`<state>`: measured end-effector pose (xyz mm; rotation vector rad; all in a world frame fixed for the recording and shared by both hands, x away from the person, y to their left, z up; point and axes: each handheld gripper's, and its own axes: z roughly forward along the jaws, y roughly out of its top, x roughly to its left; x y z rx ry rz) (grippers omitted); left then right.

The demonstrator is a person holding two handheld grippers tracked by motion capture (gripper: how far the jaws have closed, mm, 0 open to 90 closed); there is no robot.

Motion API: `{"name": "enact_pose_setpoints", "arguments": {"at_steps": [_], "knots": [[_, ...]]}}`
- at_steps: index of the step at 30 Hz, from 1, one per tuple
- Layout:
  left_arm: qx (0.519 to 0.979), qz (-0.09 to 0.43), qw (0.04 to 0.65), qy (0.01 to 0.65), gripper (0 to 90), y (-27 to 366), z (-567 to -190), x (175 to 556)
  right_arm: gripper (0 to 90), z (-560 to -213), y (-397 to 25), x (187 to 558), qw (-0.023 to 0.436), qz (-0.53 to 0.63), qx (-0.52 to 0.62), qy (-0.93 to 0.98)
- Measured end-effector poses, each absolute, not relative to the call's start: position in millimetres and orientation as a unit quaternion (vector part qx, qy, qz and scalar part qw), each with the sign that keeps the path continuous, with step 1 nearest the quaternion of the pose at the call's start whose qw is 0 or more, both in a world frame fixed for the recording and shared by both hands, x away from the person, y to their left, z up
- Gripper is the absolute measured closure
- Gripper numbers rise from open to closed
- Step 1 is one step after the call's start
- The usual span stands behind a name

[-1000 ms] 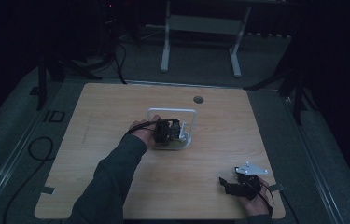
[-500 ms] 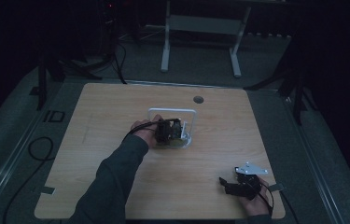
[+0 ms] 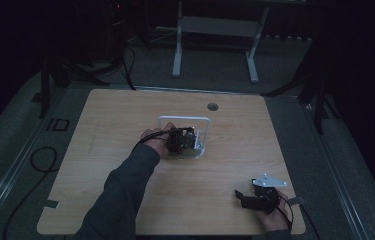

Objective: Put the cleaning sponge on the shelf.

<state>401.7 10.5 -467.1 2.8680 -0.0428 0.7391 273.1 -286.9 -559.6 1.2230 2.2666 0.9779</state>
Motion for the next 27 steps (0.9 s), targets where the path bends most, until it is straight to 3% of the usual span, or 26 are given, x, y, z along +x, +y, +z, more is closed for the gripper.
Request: {"name": "enact_pose_setpoints", "arguments": {"at_steps": [8,13,27], "knots": [[0.961,0.265,0.082,-0.015,70.6,8.1,-470.3,401.5,18.7,-559.6,-287.0,273.1,0.192,0.348,0.436,0.808],[0.959,0.274,0.077,-0.014,63.7,7.3,-471.9,400.7,18.7,-559.6,-286.9,273.1,0.192,0.348,0.436,0.808],[0.955,0.287,0.073,0.023,58.0,9.8,-464.7,396.6,18.7,-559.6,-286.9,273.1,0.192,0.348,0.436,0.807]]}}
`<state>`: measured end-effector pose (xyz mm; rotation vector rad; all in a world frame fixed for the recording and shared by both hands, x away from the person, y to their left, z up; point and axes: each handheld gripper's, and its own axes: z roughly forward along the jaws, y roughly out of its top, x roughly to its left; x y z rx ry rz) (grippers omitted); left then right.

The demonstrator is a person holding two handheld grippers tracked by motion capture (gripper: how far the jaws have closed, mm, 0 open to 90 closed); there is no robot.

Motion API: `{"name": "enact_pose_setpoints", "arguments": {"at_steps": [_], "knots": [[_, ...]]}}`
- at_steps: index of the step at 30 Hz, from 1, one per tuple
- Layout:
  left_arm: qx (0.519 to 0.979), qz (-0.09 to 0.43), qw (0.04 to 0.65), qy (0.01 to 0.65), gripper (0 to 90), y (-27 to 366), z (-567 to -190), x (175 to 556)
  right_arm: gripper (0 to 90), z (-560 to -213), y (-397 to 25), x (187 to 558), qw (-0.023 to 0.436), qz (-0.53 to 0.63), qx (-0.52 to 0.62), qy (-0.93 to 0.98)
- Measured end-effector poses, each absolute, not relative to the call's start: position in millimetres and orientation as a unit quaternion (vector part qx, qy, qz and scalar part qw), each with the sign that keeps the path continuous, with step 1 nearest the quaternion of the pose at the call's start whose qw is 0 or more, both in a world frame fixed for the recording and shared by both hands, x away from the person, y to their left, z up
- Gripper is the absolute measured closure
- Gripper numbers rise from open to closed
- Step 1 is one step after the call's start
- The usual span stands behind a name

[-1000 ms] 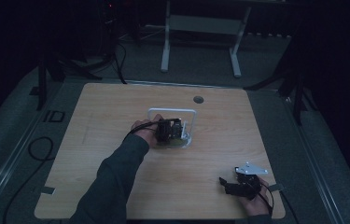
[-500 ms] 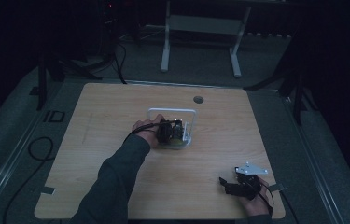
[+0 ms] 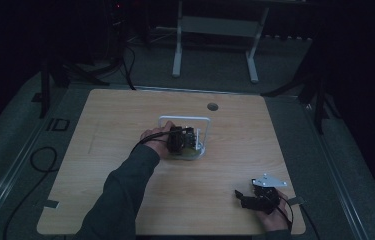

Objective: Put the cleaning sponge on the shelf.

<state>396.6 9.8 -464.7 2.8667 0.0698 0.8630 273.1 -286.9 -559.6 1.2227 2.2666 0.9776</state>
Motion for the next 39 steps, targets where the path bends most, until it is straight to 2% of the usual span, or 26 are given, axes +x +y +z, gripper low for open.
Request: {"name": "enact_pose_setpoints", "arguments": {"at_steps": [13,21,39], "knots": [[0.956,0.279,0.086,0.036,51.0,16.4,-457.3,390.2,18.7,-559.6,-286.9,273.1,0.192,0.348,0.435,0.808],[0.956,0.272,0.095,0.046,52.2,21.9,-448.9,384.5,18.7,-559.6,-286.9,273.1,0.192,0.348,0.435,0.808],[0.958,0.218,0.166,0.083,52.8,39.7,-435.9,365.2,18.7,-559.6,-286.9,273.1,0.192,0.348,0.435,0.808]]}}
